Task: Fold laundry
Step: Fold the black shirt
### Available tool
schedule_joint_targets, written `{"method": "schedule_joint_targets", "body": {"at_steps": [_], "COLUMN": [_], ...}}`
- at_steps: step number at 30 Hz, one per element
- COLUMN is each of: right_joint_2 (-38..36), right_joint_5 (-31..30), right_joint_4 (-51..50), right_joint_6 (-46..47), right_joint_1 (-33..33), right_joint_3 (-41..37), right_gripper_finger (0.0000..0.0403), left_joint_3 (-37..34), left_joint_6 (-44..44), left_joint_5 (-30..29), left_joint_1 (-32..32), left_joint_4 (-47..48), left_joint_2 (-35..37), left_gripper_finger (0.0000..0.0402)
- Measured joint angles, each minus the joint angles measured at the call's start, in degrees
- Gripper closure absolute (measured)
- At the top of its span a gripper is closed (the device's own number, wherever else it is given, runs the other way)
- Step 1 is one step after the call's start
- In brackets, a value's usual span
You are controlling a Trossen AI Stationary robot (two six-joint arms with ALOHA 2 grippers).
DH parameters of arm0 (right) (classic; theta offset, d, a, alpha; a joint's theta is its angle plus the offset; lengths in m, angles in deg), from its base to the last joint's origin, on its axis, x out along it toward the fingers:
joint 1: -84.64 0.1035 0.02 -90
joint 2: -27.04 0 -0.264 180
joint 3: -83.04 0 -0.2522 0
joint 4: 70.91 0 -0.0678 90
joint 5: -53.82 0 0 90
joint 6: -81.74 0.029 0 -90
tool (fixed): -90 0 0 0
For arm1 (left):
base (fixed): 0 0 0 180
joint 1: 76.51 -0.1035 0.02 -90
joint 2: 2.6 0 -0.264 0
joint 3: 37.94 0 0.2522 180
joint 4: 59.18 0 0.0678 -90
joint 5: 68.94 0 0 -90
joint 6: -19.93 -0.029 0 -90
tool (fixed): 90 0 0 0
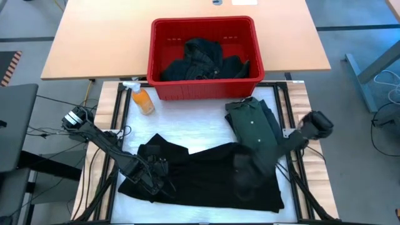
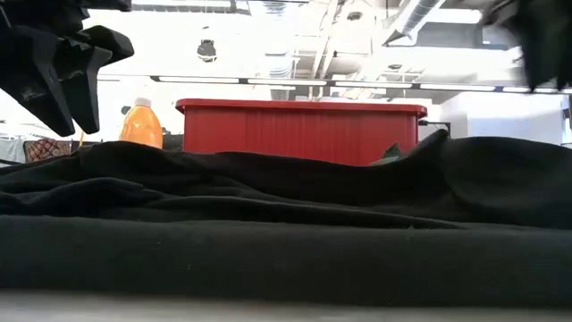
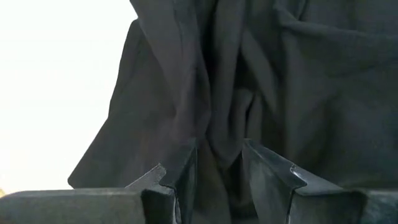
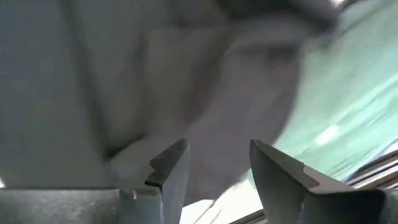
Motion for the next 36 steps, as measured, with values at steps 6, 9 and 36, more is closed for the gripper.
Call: {"method": "schedule_joint_targets", "body": {"at_steps": [6,9,36], "right_joint_2": [-0.2,2.0,-12.3], "right_joint_5": [1.8,2.0,12.0], "right_joint_4": [4.2,9.4,40.3], "right_joint_6": [25.9,32.8,49.1], "right_joint_1": [18.6,26.5,31.3], "right_joint_3": [0.0,0.1,-34.6], "right_gripper_finger": [0.0215,0.0218,0.0234], "left_joint_3": [0.0,0.0,0.0], "left_joint_6": [-1.2,-1.2,-0.4], "left_joint_5": [-0.1,-0.1,1.0], "left_joint_1": [0.0,0.0,-0.2], "left_joint_4": [-1.2,-1.3,-5.8], "left_joint_2": [0.0,0.0,0.0], "left_gripper_finger": [0.0283,0.0283,0.0283]}}
